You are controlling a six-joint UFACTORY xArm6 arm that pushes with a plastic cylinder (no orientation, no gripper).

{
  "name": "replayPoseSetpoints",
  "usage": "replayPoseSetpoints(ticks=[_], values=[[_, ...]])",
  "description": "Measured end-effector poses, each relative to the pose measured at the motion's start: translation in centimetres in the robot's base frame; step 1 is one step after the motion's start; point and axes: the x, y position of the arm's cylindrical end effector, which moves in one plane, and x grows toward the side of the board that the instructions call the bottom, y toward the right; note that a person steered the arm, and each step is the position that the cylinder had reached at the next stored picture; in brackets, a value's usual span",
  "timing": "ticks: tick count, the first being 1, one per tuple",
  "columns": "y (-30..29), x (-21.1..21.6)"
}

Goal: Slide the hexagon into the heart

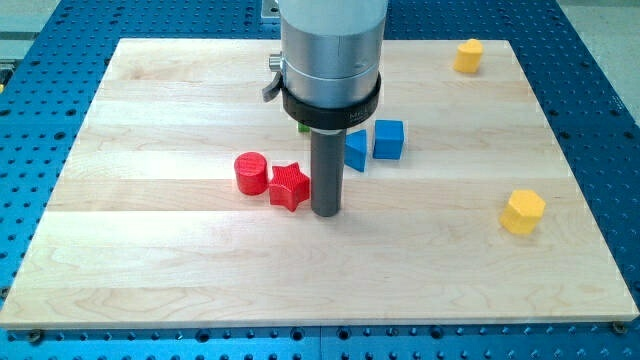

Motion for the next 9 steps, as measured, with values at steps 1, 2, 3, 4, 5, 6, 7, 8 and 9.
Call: replayPoseSetpoints(ticks=[1, 2, 3, 4, 5, 6, 7, 8, 9], values=[[-3.0, -1.2], [-3.7, -0.3], [6.7, 5.3], [16.3, 8.0], [20.7, 4.6], [21.9, 0.5], [23.0, 0.9], [21.3, -5.4], [18.3, -12.5]])
